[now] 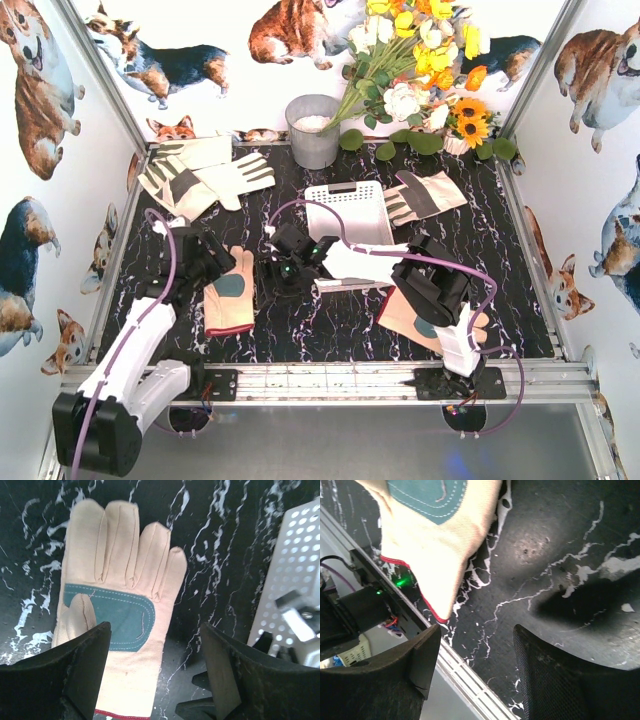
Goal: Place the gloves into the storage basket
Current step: Place the glove at the center of the board, then adjust the glove at the center of the board.
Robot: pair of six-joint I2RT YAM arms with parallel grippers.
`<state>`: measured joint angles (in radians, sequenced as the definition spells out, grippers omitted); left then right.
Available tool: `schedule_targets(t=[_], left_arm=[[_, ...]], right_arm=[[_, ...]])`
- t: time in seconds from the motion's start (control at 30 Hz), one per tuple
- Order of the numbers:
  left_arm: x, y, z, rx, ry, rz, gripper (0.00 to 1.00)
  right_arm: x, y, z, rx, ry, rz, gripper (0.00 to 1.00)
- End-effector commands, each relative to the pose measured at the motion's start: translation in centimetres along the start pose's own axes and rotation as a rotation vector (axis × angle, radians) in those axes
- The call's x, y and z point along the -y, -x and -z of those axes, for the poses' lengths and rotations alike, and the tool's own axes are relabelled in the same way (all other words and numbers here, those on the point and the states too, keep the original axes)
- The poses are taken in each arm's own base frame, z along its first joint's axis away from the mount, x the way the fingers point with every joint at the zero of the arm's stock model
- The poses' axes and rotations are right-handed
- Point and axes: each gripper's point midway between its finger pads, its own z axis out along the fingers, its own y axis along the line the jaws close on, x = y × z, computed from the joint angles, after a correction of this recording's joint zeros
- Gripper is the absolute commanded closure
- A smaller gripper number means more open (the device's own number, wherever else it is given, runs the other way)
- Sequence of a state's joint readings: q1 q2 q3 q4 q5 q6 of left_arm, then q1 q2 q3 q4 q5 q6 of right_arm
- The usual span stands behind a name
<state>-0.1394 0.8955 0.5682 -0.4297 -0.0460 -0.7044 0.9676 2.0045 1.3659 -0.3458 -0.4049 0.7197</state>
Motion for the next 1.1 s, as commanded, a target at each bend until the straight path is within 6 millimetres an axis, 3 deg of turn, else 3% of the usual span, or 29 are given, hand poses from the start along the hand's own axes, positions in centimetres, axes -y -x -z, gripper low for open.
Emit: schedule_targets(t=[0.0,0.17,0.27,0.43,0.77,0.9,1.07], left_arm=[[0.5,3.1,2.1,0.085,0.026,-0.030,0.33],[-2.3,3.6,1.7,0.078,0.148,-0.026,0.32],[-3.0,2.5,0.5,0.021,0.132,0.002,0.33],[-3.8,0.9,-1.2,-0.024,0.111,0.034,0.47],[-5.6,-0.9,-3.0,-0.070,0.147,0.049,0.57],[-6.0,-1.1,-3.5,-0.068,0.159,0.050,0.68],[-6.0,-1.9,-4.1,-0.098,0.147,0.058,0.88]], right_arm=[[-3.4,1.7,-0.3,0.035,0.121,0.017,0.38],[-4.0,1.6,-1.2,0.011,0.152,-0.004,0.39],[-4.0,1.3,-1.8,-0.008,0.158,-0.019,0.40],[-4.1,1.0,-2.7,-0.037,0.178,-0.038,0.43],[-4.1,0.8,-3.9,-0.074,0.204,-0.063,0.48],[-4.0,0.7,-4.3,-0.082,0.208,-0.076,0.60],[-3.8,0.9,-4.1,-0.071,0.202,-0.079,0.93]])
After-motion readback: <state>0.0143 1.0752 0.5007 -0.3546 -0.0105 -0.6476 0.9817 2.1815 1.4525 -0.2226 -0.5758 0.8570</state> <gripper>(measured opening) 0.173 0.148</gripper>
